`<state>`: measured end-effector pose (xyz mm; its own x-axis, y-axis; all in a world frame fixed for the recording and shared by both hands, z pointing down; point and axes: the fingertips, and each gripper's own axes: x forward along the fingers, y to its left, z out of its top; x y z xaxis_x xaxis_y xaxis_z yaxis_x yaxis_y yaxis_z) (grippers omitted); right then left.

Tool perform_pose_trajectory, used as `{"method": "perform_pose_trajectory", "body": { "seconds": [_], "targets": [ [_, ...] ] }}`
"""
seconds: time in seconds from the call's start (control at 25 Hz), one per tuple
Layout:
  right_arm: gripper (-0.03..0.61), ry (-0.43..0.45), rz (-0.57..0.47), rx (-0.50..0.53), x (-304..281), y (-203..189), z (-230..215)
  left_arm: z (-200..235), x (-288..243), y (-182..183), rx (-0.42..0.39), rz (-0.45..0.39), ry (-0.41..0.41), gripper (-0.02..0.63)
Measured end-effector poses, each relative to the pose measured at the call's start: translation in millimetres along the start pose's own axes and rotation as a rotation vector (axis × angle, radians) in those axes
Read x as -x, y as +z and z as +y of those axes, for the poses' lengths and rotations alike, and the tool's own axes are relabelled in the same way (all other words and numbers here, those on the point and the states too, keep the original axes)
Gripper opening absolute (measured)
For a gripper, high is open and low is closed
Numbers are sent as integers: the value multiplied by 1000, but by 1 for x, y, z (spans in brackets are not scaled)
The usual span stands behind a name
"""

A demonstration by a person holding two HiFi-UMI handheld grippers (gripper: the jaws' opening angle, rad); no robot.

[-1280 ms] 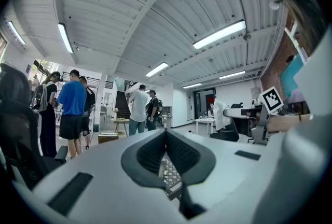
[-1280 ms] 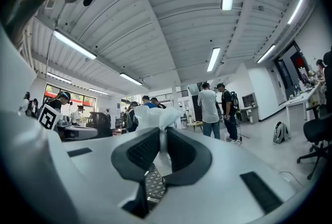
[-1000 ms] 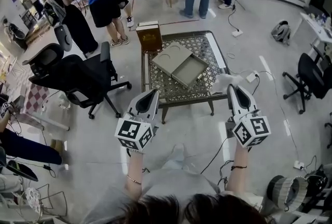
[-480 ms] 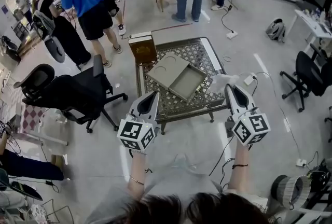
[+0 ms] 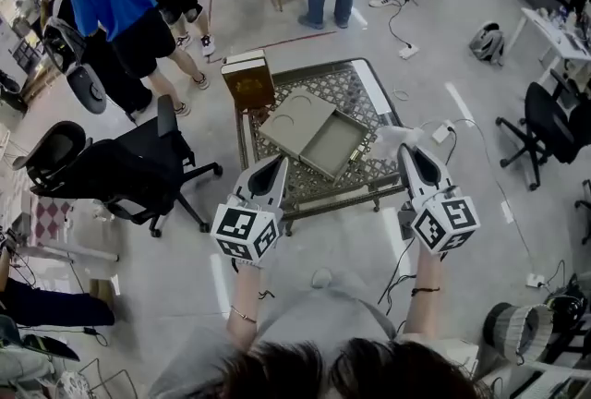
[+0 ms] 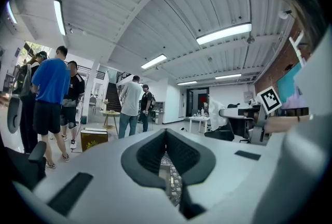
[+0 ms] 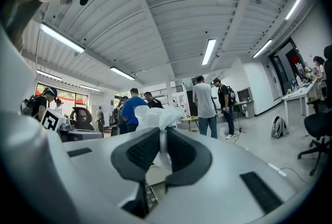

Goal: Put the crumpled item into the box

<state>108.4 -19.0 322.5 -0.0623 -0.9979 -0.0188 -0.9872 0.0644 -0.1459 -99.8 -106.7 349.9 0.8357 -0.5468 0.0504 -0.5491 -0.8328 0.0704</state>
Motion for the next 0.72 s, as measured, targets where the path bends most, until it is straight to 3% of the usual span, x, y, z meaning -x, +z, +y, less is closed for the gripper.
{"method": "perform_pose_trajectory", "body": {
  "seconds": [0.4,0.72],
  "targets": [
    [55,14,37,-29,-24,-15,-10,10,-18,-17,33,39,5,17],
    [56,80,65,-38,-73,-15,-36,26,-54,-27,66,70,55,17]
  ]
}}
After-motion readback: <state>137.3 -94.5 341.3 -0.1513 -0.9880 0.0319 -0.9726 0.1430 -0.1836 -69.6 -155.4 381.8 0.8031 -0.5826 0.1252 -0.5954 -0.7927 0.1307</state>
